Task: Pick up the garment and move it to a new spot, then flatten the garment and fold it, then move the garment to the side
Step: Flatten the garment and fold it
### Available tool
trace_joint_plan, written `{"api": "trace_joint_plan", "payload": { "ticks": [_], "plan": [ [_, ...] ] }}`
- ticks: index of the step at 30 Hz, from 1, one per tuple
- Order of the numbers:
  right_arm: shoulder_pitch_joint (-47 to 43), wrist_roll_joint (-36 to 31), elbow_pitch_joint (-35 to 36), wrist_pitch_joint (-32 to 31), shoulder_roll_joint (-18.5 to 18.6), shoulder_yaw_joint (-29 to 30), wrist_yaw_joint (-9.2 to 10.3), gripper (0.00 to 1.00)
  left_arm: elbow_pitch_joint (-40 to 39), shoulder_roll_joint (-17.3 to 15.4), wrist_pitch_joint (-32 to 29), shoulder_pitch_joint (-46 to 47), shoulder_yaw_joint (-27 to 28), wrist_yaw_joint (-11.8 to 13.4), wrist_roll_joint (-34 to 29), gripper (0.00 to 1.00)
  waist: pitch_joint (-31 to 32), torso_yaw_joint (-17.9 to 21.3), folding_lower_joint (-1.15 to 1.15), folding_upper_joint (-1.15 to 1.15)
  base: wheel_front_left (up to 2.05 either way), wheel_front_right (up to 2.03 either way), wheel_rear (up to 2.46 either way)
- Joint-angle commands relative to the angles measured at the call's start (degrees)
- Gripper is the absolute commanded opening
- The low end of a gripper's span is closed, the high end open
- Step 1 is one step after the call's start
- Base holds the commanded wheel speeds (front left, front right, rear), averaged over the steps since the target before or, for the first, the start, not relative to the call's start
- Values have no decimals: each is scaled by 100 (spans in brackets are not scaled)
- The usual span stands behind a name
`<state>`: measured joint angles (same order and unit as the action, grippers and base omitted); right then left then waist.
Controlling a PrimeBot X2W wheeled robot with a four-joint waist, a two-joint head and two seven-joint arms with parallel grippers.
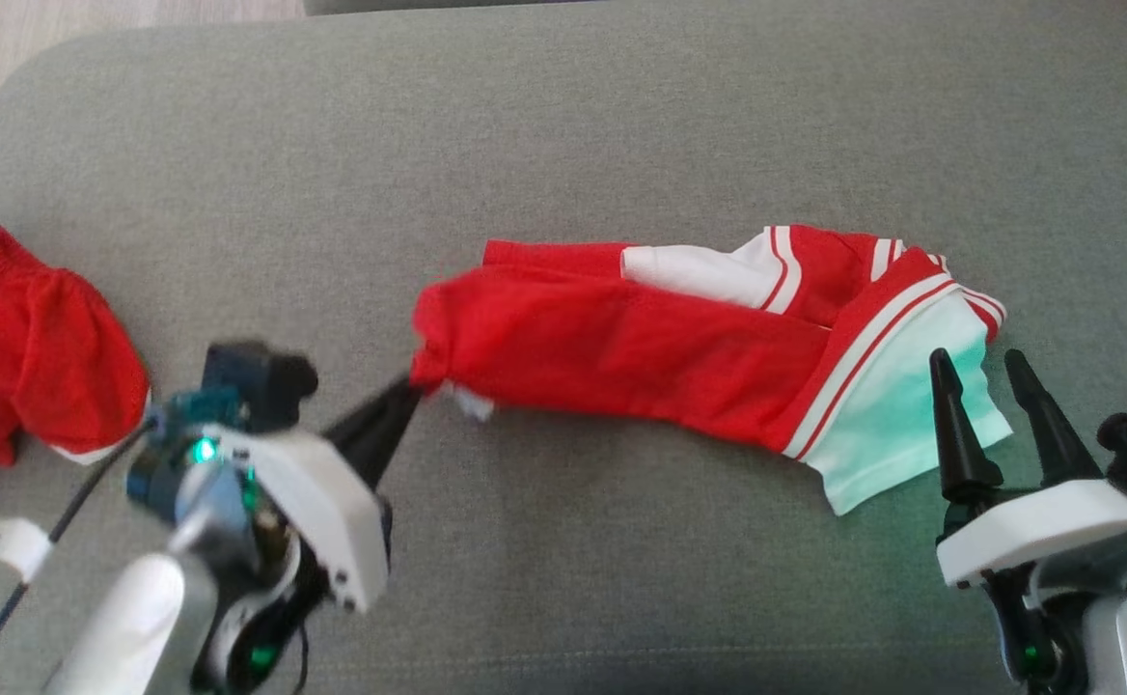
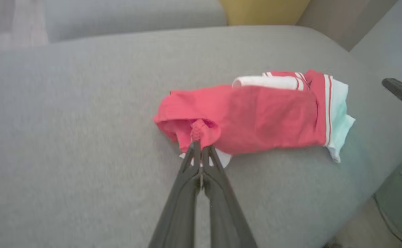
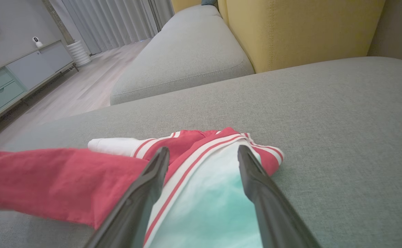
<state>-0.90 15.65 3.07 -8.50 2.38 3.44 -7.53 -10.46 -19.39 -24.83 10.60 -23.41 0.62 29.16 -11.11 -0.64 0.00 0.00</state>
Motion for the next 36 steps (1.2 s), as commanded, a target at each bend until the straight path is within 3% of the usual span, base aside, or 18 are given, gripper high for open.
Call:
{"api": "trace_joint_plan", "payload": {
  "ticks": [1,8,14,23,24,25,26,31,36],
  "plan": [
    [81,44,193,23,50,-112,4,100,-262,-199,-180,-101,302,90,200,0,-22,0,0,0,0,0,0],
    [141,95,160,-23,50,-99,4,100,64,-171,-579,-896,450,156,1024,0,-119,-5,0,0,0,0,0],
    [189,79,187,-54,50,-57,4,100,292,-179,-361,-845,670,115,1155,0,-196,-30,0,0,0,0,0],
    [273,79,246,-108,50,-30,4,100,1222,97,286,-396,807,-72,1201,0,-303,-36,0,0,0,0,0],
    [278,79,249,-114,50,-36,4,100,1349,122,376,-350,804,-84,1167,11,-305,-29,0,0,0,0,0],
    [280,77,253,-120,50,-40,4,100,1466,164,483,-318,817,-91,1154,71,-305,-23,0,0,0,0,0],
    [280,73,258,-124,50,-43,4,100,1566,200,615,-293,834,-86,1118,100,-303,-16,0,0,0,0,0],
    [251,63,309,-97,50,-20,4,100,1838,414,1491,-328,1030,80,919,100,-252,-10,0,0,0,0,0],
    [249,-69,450,-4,50,-15,4,100,1725,621,2732,-503,1275,445,494,100,-122,-43,0,0,0,0,0]
  ]
}}
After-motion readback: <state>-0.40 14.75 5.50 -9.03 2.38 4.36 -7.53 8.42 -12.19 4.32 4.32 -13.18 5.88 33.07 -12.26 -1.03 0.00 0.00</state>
